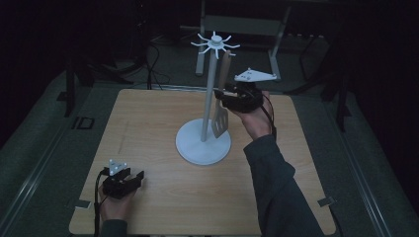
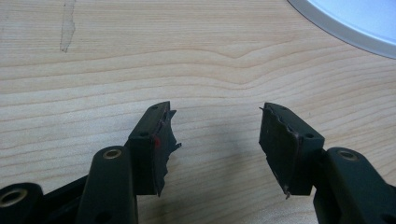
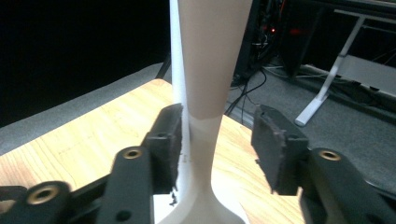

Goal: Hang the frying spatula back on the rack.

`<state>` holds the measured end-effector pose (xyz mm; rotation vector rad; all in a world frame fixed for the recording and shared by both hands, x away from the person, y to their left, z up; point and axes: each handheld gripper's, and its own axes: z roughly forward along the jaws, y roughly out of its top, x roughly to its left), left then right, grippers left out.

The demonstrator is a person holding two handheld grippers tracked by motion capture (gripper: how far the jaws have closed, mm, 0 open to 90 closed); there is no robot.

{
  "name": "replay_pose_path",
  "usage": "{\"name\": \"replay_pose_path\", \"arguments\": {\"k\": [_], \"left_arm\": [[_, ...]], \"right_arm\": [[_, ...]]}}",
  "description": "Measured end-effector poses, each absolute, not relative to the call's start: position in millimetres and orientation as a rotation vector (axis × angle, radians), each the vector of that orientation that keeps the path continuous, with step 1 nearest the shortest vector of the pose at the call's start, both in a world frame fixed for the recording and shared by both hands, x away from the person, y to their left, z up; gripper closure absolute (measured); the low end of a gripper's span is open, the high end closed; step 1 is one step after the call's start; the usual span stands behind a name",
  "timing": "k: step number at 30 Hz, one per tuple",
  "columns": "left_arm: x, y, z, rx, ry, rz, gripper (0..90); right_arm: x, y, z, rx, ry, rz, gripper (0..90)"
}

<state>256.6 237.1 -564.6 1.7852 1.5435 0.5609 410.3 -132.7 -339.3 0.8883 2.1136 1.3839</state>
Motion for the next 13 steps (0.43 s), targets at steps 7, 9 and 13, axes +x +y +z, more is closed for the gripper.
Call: {"name": "replay_pose_path", "arguments": {"k": [7, 9, 13], "left_arm": [[257, 237, -565, 1.789, 1.544, 0.559, 44.1], [257, 237, -565, 1.788, 1.546, 0.561, 43.8], [258, 237, -566, 1.79, 1.544, 0.57, 43.0]], "right_arm": [[402, -141, -347, 0.922, 2.112, 1.347, 32.5], [398, -145, -351, 0.927, 2.112, 1.331, 30.2], [387, -158, -363, 0.941, 2.12, 1.316, 29.4]]}}
